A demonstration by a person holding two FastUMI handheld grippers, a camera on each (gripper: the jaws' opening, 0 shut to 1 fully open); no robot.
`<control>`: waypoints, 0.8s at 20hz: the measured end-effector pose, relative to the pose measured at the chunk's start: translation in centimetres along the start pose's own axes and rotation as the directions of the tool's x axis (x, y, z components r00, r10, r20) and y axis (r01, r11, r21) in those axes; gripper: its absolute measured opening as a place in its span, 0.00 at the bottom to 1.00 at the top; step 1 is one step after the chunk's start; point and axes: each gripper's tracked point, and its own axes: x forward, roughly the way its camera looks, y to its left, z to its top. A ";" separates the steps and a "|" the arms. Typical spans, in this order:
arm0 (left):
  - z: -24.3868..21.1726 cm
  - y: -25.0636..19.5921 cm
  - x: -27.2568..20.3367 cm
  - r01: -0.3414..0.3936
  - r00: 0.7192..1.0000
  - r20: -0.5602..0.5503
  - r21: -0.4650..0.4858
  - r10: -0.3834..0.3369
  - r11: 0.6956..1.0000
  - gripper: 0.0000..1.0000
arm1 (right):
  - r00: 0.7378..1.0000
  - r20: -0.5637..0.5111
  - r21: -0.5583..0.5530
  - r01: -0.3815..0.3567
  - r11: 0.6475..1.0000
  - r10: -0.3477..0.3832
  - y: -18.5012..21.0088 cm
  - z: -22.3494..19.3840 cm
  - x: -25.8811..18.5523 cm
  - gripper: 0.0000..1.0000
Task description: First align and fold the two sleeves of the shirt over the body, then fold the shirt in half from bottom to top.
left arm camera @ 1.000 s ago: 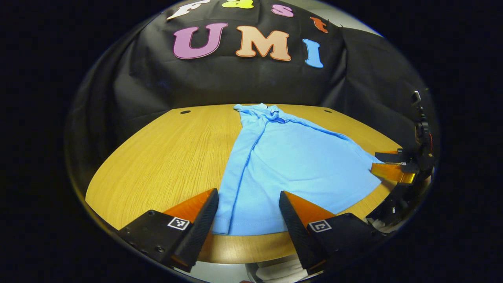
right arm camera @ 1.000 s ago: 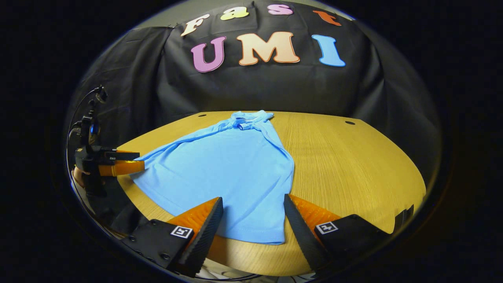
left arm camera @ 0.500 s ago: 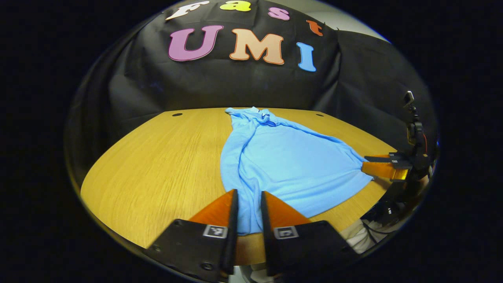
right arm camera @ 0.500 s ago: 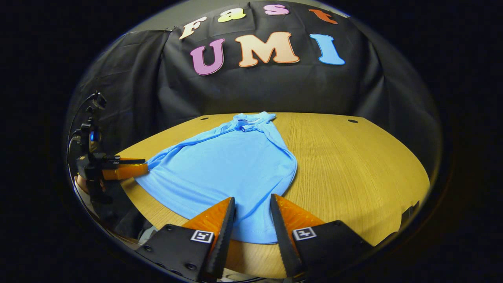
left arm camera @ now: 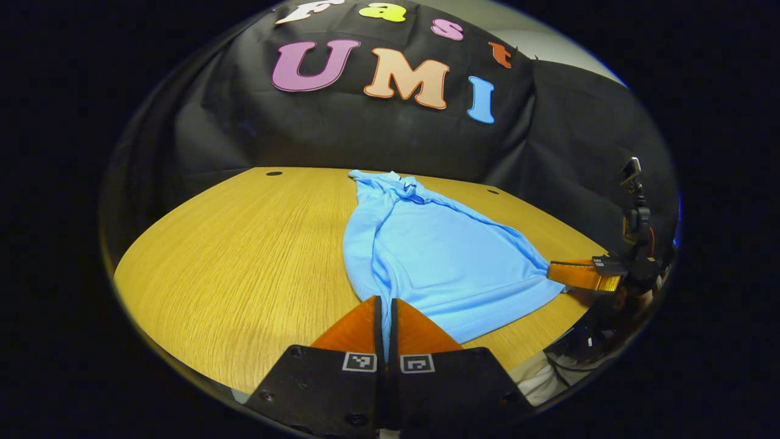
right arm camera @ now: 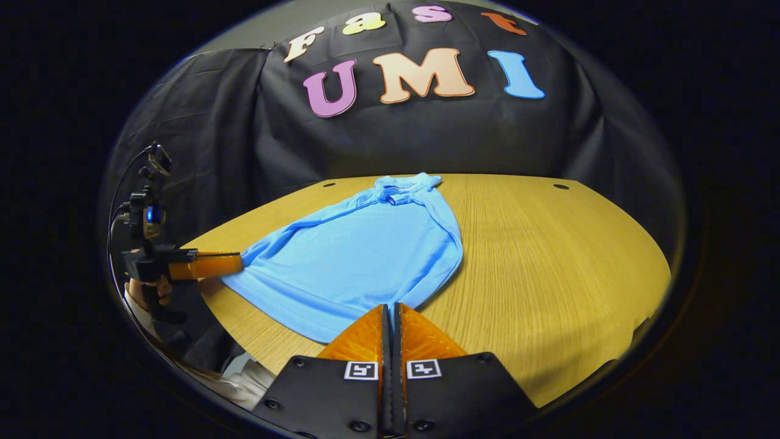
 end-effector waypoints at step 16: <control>14.4 -0.2 4.6 -0.006 0.973 0.232 0.060 -0.009 0.998 0.00 | 0.989 0.139 0.073 0.045 0.996 -0.055 -3.2 12.6 5.3 0.02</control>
